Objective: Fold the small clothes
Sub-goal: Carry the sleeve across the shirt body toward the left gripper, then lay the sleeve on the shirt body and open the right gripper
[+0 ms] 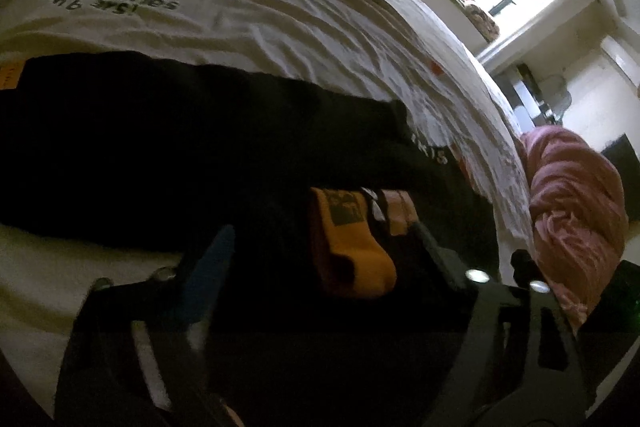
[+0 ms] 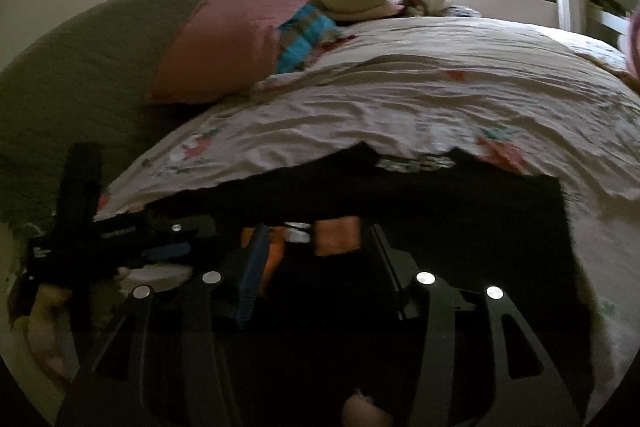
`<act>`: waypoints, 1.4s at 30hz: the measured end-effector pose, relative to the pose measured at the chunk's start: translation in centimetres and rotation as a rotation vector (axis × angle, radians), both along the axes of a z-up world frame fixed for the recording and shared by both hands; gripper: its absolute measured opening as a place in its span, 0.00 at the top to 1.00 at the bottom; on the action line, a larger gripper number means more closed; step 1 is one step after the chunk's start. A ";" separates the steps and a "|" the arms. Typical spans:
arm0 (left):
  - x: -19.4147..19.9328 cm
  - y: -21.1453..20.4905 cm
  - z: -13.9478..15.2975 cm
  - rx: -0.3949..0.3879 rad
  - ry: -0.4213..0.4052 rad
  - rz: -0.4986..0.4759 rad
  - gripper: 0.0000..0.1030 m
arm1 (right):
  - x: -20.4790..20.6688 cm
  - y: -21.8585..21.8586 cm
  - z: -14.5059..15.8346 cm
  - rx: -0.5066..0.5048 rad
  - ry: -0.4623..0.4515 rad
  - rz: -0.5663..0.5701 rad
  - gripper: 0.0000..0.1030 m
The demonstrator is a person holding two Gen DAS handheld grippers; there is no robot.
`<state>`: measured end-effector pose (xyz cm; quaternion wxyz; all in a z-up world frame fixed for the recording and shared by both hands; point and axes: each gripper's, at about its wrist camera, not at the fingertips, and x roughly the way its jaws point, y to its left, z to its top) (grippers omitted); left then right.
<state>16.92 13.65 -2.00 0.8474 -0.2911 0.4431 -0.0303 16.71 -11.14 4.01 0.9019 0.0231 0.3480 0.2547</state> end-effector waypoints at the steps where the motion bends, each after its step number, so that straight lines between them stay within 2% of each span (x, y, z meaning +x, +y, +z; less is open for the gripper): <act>1: 0.1 -0.4 -0.1 0.001 0.004 -0.013 0.39 | 0.1 -0.6 -0.2 -0.009 0.001 -0.016 0.52; 3: 0.3 -1.3 -0.5 -0.012 0.011 -0.043 0.43 | 0.2 -2.4 -0.4 -0.026 0.003 -0.061 0.52; 6: 0.8 -2.5 -1.2 -0.027 0.039 -0.072 0.44 | 0.4 -4.9 -0.8 -0.032 0.014 -0.115 0.52; 11: 2.1 -4.4 -2.6 0.050 0.105 -0.074 0.45 | 1.3 -8.8 -1.3 -0.010 0.039 -0.207 0.49; 13: 2.5 -5.1 -2.7 0.090 0.107 -0.075 0.58 | 1.5 -9.9 -1.5 -0.007 0.046 -0.230 0.49; 14: 2.8 -5.7 -2.6 0.123 0.102 -0.081 0.75 | 1.6 -10.4 -1.5 -0.007 0.050 -0.243 0.49; 15: 3.0 -6.0 -2.5 0.145 0.098 -0.088 0.88 | 1.7 -10.9 -1.6 -0.003 0.056 -0.255 0.49; 17: 3.2 -6.8 -1.6 0.189 0.059 -0.110 0.92 | 1.8 -11.4 -1.6 -0.003 0.060 -0.264 0.49; 21: 2.2 -7.2 1.4 0.253 -0.065 -0.137 0.94 | 1.8 -12.1 -1.8 -0.019 0.063 -0.286 0.49; 25: 2.1 -6.4 0.2 0.280 -0.024 -0.127 0.92 | 2.2 -12.3 -2.3 -0.038 0.080 -0.304 0.49; 31: 1.0 -4.7 -1.8 0.260 0.024 -0.110 0.88 | 2.6 -11.6 -3.0 -0.075 0.105 -0.288 0.49; 36: -0.1 -3.4 -0.4 0.305 -0.001 -0.055 0.88 | 2.9 -10.9 -3.1 -0.115 0.114 -0.270 0.45; 39: -0.7 -3.2 1.2 0.270 -0.051 -0.049 0.88 | 2.8 -10.2 -3.2 -0.125 0.120 -0.231 0.44; 42: -0.5 -4.8 1.8 0.239 -0.072 -0.103 0.88 | 2.7 -9.2 -3.4 -0.128 0.125 -0.182 0.44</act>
